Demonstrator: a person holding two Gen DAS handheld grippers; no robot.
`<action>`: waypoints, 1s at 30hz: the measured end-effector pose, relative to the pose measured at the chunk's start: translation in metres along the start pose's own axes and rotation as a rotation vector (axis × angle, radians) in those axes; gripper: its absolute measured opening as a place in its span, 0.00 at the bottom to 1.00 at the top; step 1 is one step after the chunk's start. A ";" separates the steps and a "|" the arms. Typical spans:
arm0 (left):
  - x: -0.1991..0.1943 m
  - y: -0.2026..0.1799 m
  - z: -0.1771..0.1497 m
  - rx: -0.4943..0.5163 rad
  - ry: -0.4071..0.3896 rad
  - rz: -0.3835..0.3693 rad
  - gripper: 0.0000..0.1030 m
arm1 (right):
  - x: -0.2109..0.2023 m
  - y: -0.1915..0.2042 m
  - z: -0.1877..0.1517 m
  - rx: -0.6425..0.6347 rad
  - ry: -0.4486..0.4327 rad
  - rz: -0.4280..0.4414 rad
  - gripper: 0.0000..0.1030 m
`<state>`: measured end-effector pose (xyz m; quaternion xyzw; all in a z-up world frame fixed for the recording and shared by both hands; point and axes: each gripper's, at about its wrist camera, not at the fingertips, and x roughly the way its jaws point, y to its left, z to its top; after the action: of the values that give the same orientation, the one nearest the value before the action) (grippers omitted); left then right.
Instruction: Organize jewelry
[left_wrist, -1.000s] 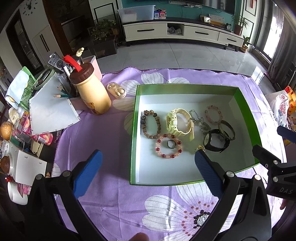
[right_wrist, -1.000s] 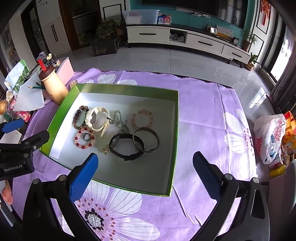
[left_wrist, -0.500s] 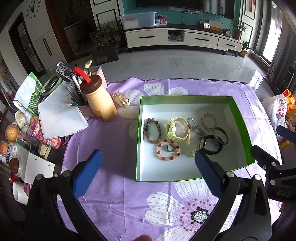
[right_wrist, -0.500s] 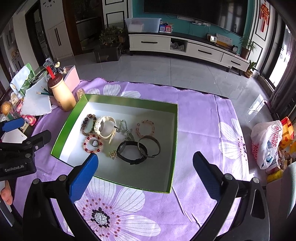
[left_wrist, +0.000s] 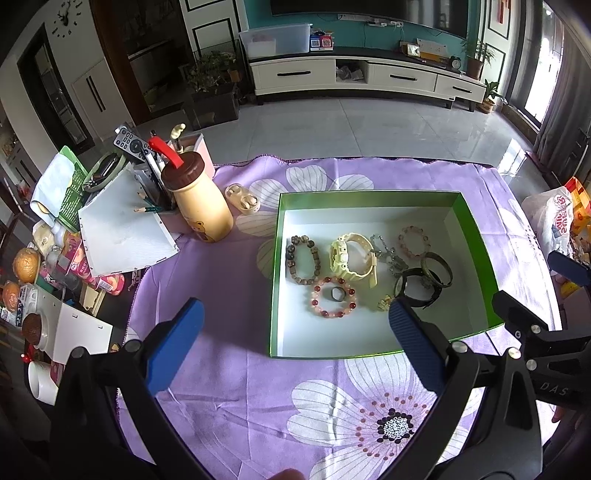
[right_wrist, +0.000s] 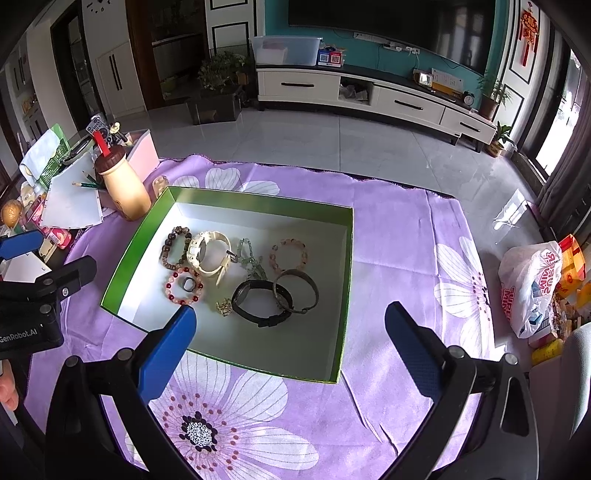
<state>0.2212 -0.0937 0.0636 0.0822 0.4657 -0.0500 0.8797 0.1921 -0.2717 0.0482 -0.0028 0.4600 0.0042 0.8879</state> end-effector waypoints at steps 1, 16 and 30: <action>0.001 0.000 0.000 0.001 0.001 0.002 0.98 | 0.000 0.000 0.000 -0.001 0.000 0.001 0.99; 0.006 -0.001 0.000 0.006 0.010 0.001 0.98 | 0.004 0.000 -0.001 -0.001 0.000 -0.003 0.99; 0.006 -0.001 0.003 -0.005 0.006 0.001 0.98 | 0.009 -0.001 -0.003 -0.001 0.011 -0.005 0.99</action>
<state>0.2265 -0.0954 0.0603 0.0803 0.4683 -0.0480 0.8786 0.1948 -0.2731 0.0393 -0.0044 0.4647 0.0019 0.8855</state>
